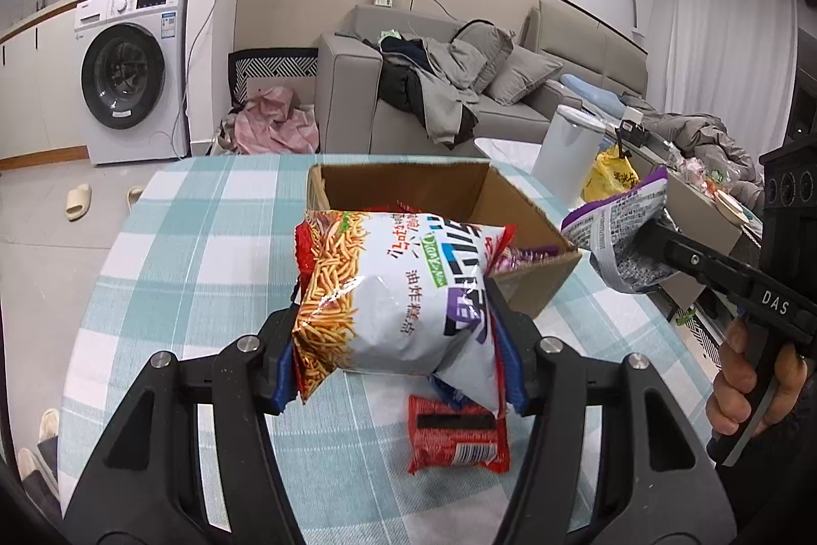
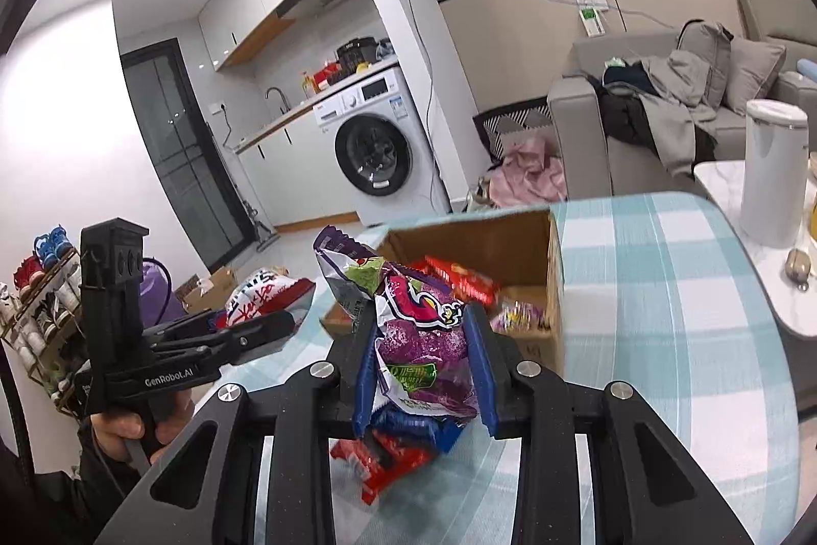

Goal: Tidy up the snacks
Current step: 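Lift both held bags and carry them over the box opening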

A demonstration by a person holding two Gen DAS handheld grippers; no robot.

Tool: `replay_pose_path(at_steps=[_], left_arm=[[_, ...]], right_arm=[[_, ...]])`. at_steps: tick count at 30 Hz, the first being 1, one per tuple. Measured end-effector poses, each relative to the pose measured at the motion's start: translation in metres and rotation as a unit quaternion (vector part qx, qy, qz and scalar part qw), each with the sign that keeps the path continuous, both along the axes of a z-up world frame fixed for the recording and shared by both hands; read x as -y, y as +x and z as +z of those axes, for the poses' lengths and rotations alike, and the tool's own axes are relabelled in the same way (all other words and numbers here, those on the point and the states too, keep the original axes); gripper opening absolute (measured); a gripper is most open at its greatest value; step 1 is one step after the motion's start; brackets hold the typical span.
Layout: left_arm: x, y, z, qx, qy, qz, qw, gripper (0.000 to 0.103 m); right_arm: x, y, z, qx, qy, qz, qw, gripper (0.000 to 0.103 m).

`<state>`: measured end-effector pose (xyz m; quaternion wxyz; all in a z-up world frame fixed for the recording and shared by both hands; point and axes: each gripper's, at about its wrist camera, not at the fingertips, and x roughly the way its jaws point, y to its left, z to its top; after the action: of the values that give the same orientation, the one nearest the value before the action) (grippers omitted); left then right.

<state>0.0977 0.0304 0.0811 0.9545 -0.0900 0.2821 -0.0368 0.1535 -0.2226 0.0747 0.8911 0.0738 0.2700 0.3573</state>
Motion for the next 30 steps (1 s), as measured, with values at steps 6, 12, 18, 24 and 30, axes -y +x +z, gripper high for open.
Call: replay_pose_path(at_steps=[6,12,18,24,30], left_arm=[[0.007,0.013,0.012,0.008,0.000,-0.001,1.0000,0.057],[0.017,0.031,0.020,0.011,0.004,-0.005,0.9999,0.057],[0.019,0.054,0.020,0.007,0.001,0.002,1.0000,0.057],[0.018,0.073,0.013,0.002,0.007,0.007,0.9999,0.057],[0.018,0.089,0.003,-0.006,0.011,0.009,0.9999,0.057]], right_arm=[[-0.002,0.004,0.014,0.011,0.008,-0.003,1.000,0.032],[-0.005,0.010,0.022,0.016,0.015,-0.007,1.000,0.032],[-0.008,0.024,0.020,0.005,0.019,-0.015,1.000,0.032],[-0.011,0.038,0.014,-0.007,0.019,-0.020,1.000,0.032],[-0.017,0.051,0.006,-0.019,0.020,-0.023,0.999,0.032]])
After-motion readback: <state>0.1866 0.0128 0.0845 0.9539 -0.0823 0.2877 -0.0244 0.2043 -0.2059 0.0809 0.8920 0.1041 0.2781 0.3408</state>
